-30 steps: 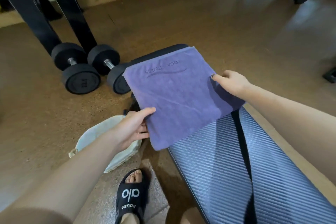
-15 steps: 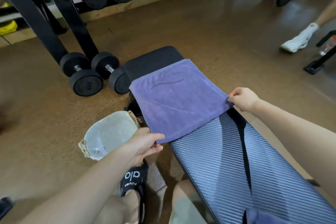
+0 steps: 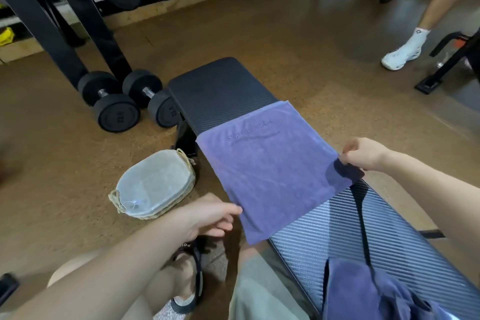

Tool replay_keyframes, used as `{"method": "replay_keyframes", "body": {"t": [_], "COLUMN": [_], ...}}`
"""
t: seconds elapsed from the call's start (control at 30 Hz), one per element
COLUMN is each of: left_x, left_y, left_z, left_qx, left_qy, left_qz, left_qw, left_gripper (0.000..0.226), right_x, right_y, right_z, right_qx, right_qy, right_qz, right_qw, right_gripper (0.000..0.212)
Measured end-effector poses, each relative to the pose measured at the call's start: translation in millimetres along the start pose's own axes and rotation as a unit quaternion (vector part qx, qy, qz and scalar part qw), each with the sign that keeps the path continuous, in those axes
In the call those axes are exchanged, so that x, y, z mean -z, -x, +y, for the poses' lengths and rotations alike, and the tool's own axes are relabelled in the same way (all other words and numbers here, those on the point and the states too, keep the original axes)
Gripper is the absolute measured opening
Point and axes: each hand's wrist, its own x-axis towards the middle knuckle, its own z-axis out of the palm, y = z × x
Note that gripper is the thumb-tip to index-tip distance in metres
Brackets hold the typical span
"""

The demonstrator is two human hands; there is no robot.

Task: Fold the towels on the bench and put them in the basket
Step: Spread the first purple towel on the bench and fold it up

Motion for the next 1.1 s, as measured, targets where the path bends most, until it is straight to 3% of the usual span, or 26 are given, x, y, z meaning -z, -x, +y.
{"method": "replay_keyframes", "body": {"t": [0.13, 0.27, 0.4, 0.63, 0.83, 1.0, 1.1], "left_x": [37, 59, 70, 92, 104, 110, 112], "left_y": [-17, -36, -60, -77, -78, -74, -68], "left_z": [38, 65, 70, 80, 83, 86, 89], "left_qx": [-0.092, -0.175, -0.198, -0.183, -0.176, -0.181, -0.187], "left_qy": [-0.059, -0.081, -0.113, -0.138, -0.129, -0.151, -0.178], "left_qz": [0.183, 0.262, 0.269, 0.297, 0.276, 0.274, 0.277], "left_qw": [0.977, 0.946, 0.936, 0.927, 0.936, 0.932, 0.926], "left_gripper": [0.067, 0.048, 0.049, 0.015, 0.009, 0.013, 0.011], "right_x": [-10, -26, -33, -30, -22, -19, -19], "right_y": [-15, -45, -73, -104, -112, -116, -115], "right_z": [-42, -83, -119, -136, -138, -140, -140], "right_qx": [0.055, 0.098, 0.105, 0.077, 0.070, 0.072, 0.098], "right_qy": [-0.105, -0.128, -0.147, -0.183, -0.270, -0.298, -0.297], "right_qz": [0.091, 0.145, 0.184, 0.199, 0.175, 0.144, 0.169], "right_qw": [0.989, 0.976, 0.966, 0.960, 0.944, 0.941, 0.935], "right_gripper": [0.022, 0.031, 0.035, 0.026, 0.007, 0.007, 0.008]}}
